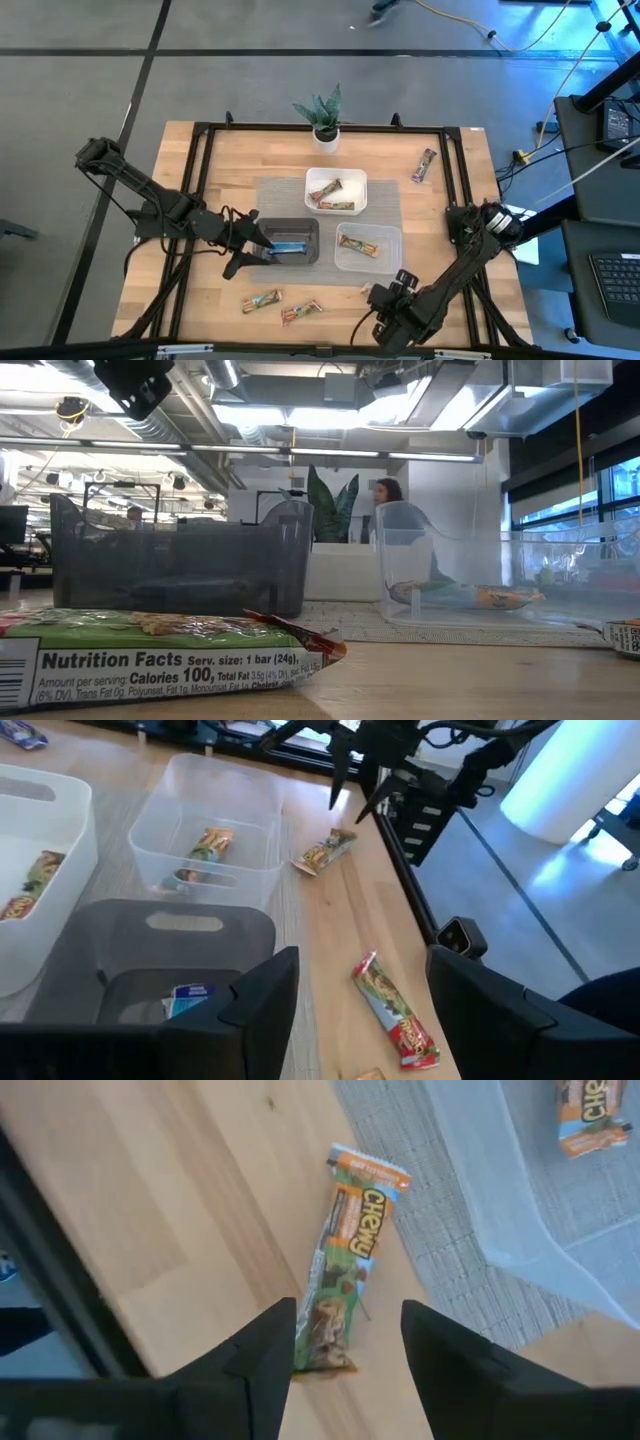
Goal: Pick and place Granola Bars by type
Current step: Put the right yellow granola bar into the transparent bin
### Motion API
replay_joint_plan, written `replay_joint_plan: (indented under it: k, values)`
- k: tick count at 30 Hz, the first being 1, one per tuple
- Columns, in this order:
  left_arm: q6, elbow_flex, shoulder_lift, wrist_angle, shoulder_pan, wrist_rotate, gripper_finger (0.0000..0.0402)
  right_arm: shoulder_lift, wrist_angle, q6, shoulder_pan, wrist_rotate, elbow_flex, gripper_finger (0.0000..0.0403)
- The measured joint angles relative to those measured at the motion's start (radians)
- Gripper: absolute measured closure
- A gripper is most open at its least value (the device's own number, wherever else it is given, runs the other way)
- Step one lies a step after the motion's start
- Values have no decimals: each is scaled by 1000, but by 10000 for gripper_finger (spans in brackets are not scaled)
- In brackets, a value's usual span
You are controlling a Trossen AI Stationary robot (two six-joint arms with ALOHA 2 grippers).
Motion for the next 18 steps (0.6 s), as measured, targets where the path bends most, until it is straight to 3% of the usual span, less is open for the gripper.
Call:
replay_joint_plan:
  k: [12,18]
  values:
    - [-1,0,0,-6,0,7,191,67,44,19,0,14,-1,217]
    - [-28,0,1,-6,0,6,188,103,35,18,0,-62,-1,217]
